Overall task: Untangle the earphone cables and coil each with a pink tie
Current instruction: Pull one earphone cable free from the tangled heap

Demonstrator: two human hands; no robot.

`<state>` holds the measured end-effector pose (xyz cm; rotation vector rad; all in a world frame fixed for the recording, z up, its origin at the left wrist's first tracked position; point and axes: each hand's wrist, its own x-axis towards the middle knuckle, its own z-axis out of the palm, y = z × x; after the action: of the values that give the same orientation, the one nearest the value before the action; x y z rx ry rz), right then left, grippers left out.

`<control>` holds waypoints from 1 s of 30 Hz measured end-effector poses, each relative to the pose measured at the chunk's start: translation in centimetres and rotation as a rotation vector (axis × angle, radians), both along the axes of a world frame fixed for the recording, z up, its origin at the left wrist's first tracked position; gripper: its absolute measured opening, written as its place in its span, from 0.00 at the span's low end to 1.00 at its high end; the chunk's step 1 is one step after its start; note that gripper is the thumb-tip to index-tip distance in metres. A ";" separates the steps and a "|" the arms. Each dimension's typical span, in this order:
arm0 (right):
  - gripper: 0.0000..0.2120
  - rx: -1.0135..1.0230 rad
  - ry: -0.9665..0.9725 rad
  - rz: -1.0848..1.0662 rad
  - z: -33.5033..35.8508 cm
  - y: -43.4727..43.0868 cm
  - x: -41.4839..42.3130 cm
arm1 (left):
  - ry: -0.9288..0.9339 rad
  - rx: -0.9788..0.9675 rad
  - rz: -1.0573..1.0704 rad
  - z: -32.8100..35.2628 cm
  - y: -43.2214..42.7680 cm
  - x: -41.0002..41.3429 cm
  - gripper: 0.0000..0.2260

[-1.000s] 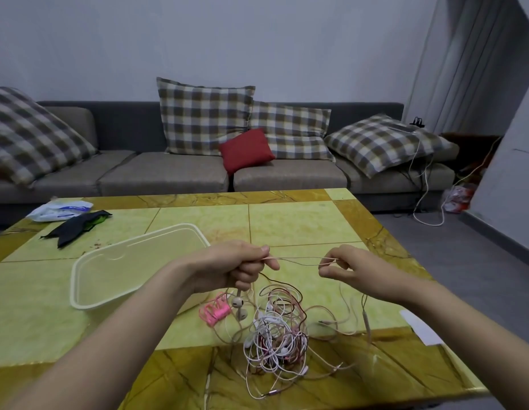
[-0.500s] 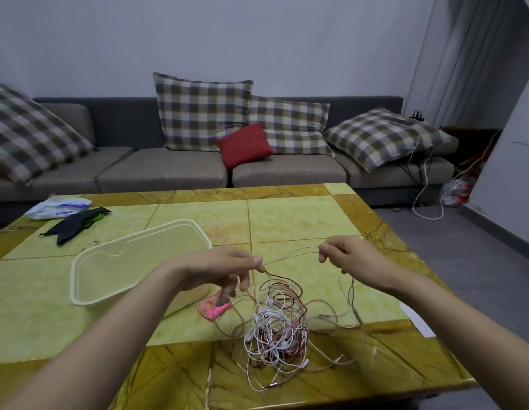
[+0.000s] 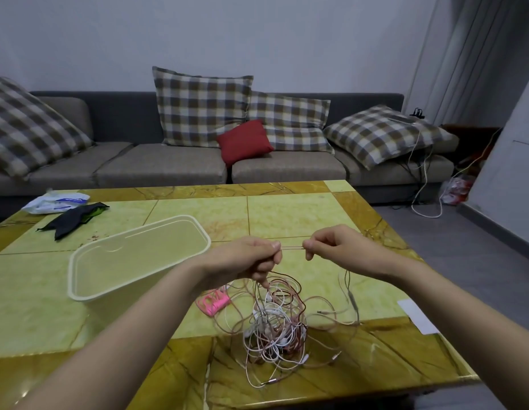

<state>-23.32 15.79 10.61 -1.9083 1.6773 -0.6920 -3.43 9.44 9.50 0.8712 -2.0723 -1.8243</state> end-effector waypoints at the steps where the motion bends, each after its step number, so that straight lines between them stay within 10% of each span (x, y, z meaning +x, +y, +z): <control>1: 0.15 -0.003 0.007 -0.024 -0.1 0.0 -0.4 | 0.003 0.007 0.013 0.0 -0.2 0.4 0.14; 18: 0.13 -0.297 0.111 -0.383 -1.9 -1.1 0.1 | -0.458 -0.192 0.073 -2.3 -2.2 2.1 0.16; 30: 0.13 -0.193 -0.005 -0.331 -4.4 -0.8 0.8 | -0.085 0.199 0.443 -8.4 -0.5 1.9 0.13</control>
<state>-22.55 15.03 6.25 -1.7648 2.0103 -1.0178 -1.58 8.96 1.12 1.3547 -1.5879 -1.7828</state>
